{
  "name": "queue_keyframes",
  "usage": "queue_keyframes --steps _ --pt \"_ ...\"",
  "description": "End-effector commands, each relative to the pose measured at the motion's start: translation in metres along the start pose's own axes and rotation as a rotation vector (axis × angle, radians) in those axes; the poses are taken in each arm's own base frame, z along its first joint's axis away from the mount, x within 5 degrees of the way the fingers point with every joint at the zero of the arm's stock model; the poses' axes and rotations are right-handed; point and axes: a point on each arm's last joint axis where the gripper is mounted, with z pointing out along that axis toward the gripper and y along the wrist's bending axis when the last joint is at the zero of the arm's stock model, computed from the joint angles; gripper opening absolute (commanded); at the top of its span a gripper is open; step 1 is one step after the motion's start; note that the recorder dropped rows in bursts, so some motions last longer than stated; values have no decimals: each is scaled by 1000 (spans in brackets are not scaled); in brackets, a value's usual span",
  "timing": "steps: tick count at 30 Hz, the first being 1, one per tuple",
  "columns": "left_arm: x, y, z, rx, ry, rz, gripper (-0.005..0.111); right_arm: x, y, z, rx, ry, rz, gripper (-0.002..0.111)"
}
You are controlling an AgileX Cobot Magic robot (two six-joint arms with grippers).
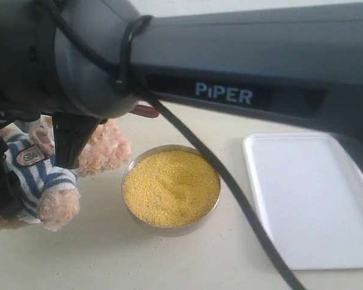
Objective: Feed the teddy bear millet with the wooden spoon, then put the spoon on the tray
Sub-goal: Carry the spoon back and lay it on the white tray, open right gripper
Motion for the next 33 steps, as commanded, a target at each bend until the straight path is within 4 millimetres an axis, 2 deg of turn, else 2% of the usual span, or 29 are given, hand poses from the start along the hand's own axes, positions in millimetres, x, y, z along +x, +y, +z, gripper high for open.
queue_keyframes --steps 1,10,15,18,22,24,25,28,31,33 --pt "-4 -1 -4 -14 -49 -50 4 14 -25 0 -119 13 154 0" --pt "-6 0 -5 -21 -71 -117 4 63 -96 0 -316 23 488 0" --pt "-9 5 -5 -62 -109 -189 4 108 -112 14 -402 114 619 0" --pt "-12 8 -6 -86 -142 -270 4 147 -115 18 -397 203 686 0" --pt "-14 9 -6 -90 -180 -364 4 205 -105 21 -427 282 796 0" --pt "-15 9 -6 -90 -189 -377 4 227 -97 26 -441 293 849 0" --pt "-15 9 -6 -90 -194 -382 4 246 -91 32 -449 313 902 0" --pt "-16 10 -6 -90 -201 -391 4 282 -66 48 -473 374 986 0" --pt "-16 10 -7 -89 -205 -406 4 313 -39 66 -482 441 1040 0" --pt "-16 10 -7 -89 -205 -406 4 326 -22 74 -485 445 1087 0"
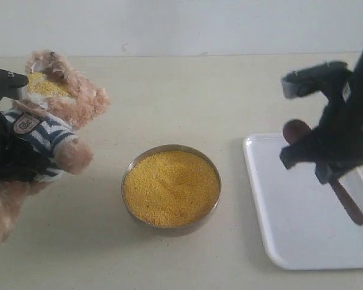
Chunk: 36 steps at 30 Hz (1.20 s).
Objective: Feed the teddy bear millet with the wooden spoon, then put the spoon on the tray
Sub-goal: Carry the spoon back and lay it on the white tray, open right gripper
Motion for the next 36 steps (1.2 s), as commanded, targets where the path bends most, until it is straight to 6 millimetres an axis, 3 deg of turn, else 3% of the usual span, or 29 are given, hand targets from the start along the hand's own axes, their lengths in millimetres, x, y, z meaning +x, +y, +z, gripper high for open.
queue_keyframes --steps 1,7,15,18,22,25,28,36 --pt "-4 -2 -3 2 -37 -13 4 24 -16 34 -35 -40 112 0" --pt "-6 -2 4 3 -24 -33 4 28 -22 49 -48 -146 168 0" --pt "-8 -5 5 33 -48 -65 4 24 -22 71 -43 -108 163 3" --pt "-8 -5 5 34 -45 -67 4 23 -22 75 -43 -105 163 14" --pt "-8 -6 5 37 -47 -92 4 22 -22 74 -43 -113 163 39" --pt "-9 -6 9 36 -32 -96 4 21 -22 67 -45 -146 172 57" --pt "-9 -6 17 34 -2 -105 4 20 -23 52 -52 -212 208 67" --pt "-13 -9 45 30 45 -161 4 31 -23 -3 -68 -400 212 67"
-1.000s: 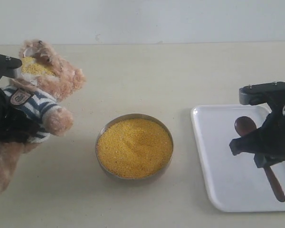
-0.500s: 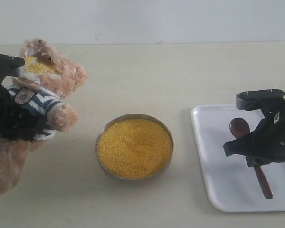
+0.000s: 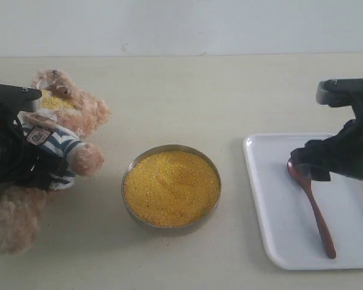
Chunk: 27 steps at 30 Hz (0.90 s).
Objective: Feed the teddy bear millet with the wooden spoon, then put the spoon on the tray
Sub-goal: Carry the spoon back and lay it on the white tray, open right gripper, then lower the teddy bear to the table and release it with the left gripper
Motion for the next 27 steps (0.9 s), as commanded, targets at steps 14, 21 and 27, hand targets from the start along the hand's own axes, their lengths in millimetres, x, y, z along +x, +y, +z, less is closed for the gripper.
queue_keyframes --steps 14,21,27 --pt "-18 -9 31 19 40 -138 49 4 -1 -60 -26 -158 -12 67" --pt "-21 -8 12 29 -8 -140 82 3 0 -60 -34 -166 -6 67" --pt "-27 -3 -33 -8 -27 -111 86 4 0 -60 -34 -160 -7 67"
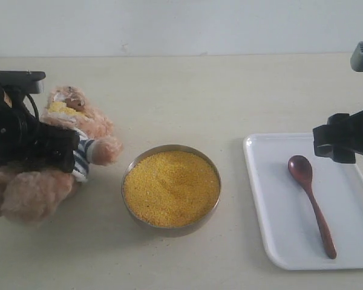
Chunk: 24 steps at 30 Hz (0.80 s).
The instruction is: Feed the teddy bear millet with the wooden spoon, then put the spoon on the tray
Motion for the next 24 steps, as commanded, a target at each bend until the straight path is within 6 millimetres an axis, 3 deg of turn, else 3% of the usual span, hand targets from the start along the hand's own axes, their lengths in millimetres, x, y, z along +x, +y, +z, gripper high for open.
queue_keyframes --steps 1,3,4,6,7,8,17,24 --pt "-1 1 -29 -23 -27 20 86 -1 0 -2 0 -5 -5 67" --pt "0 3 -50 -19 -68 20 78 -1 0 -2 0 -5 -5 63" --pt "2 4 -58 -11 -96 18 68 0 0 -2 0 -1 -5 53" --pt "5 5 -75 10 -174 17 33 2 -1 -6 -2 -17 -12 10" --pt "9 7 -85 28 -232 16 10 5 -1 -11 -8 -58 -9 1" --pt "11 7 -92 49 -296 14 5 7 -2 -17 -15 -113 -9 1" --pt "63 21 -150 268 -902 -22 4 45 -7 -83 -107 -684 16 1" --pt "114 36 -170 334 -1125 -20 4 77 -12 -99 -135 -843 14 1"
